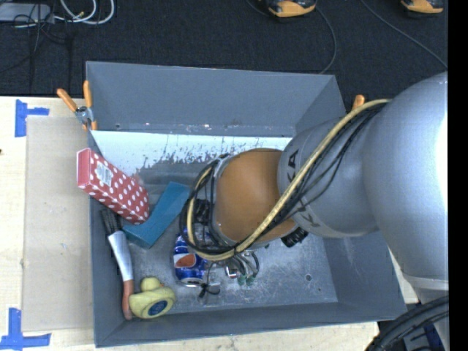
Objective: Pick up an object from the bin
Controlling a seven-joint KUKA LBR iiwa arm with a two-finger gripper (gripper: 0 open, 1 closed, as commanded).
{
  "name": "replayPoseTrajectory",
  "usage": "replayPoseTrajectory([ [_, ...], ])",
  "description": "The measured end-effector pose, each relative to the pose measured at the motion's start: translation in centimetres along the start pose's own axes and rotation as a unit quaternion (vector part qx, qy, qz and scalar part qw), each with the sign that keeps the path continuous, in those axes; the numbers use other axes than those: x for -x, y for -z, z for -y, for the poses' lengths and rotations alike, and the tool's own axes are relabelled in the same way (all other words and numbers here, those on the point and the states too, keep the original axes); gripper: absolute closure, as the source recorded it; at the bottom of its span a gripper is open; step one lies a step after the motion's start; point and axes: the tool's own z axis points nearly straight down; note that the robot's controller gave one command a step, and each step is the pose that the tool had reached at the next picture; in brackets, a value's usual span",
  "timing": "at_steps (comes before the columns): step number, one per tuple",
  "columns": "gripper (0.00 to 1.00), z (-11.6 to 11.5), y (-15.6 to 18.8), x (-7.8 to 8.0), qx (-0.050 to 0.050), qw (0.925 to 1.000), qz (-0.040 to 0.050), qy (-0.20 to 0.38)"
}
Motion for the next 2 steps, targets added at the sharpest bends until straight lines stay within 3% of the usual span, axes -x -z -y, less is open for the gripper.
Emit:
replayPoseTrajectory([
  [1, 1.00, -0.50, -2.37, 0.56, 0.001, 0.9998, 0.0014, -0.018],
  [2, 1.00, -0.49, -2.38, 0.55, 0.001, 0.9998, 0.0012, -0.018],
])
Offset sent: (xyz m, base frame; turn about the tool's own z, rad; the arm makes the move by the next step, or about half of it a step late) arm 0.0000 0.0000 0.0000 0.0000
